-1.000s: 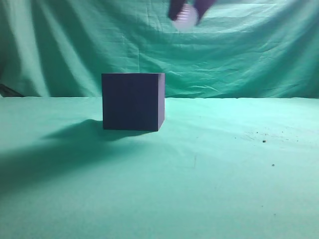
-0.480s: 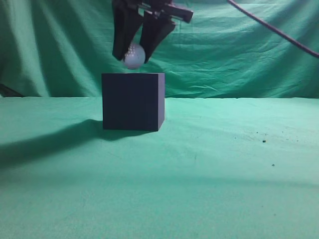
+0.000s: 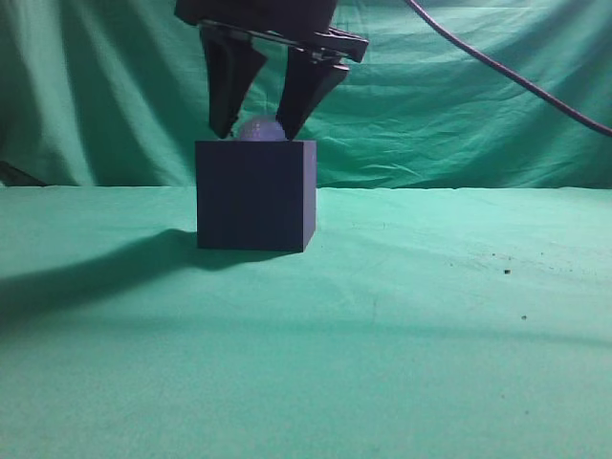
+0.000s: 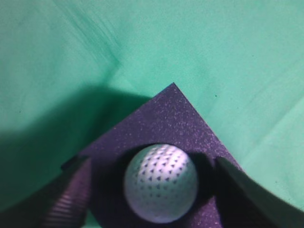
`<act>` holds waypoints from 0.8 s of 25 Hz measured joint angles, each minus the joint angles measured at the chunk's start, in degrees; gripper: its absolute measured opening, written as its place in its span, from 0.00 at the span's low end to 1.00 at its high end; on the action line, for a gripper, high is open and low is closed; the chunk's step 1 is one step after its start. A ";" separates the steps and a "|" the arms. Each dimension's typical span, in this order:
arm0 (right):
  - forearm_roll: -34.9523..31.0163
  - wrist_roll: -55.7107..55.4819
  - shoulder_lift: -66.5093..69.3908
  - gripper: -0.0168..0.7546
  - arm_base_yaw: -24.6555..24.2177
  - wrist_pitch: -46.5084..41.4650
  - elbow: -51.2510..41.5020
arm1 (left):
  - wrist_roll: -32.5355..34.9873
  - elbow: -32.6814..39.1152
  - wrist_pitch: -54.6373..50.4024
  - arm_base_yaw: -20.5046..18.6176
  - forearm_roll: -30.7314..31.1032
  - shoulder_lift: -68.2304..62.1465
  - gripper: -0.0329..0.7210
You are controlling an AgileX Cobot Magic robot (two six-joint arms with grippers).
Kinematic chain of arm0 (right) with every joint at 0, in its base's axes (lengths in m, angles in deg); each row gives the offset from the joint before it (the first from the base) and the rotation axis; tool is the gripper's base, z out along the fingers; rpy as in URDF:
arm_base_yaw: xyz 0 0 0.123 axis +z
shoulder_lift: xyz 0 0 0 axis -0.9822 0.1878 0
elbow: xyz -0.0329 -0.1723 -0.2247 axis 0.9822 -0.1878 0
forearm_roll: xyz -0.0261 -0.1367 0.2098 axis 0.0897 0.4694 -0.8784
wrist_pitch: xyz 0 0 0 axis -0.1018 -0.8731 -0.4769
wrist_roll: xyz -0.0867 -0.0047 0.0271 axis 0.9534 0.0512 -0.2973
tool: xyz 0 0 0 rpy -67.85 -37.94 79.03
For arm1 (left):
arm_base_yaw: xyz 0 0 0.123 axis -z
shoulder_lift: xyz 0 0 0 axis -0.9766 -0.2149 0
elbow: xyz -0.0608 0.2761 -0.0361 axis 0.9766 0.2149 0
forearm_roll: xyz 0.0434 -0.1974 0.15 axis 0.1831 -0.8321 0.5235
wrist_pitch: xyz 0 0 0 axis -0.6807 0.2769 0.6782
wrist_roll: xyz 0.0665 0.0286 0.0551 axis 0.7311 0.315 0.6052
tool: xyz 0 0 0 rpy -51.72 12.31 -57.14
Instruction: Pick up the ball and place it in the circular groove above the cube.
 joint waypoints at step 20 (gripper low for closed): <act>11.83 -13.19 -7.11 0.07 0.00 -24.09 17.11 | 0.00 0.00 0.00 0.00 0.00 0.00 0.04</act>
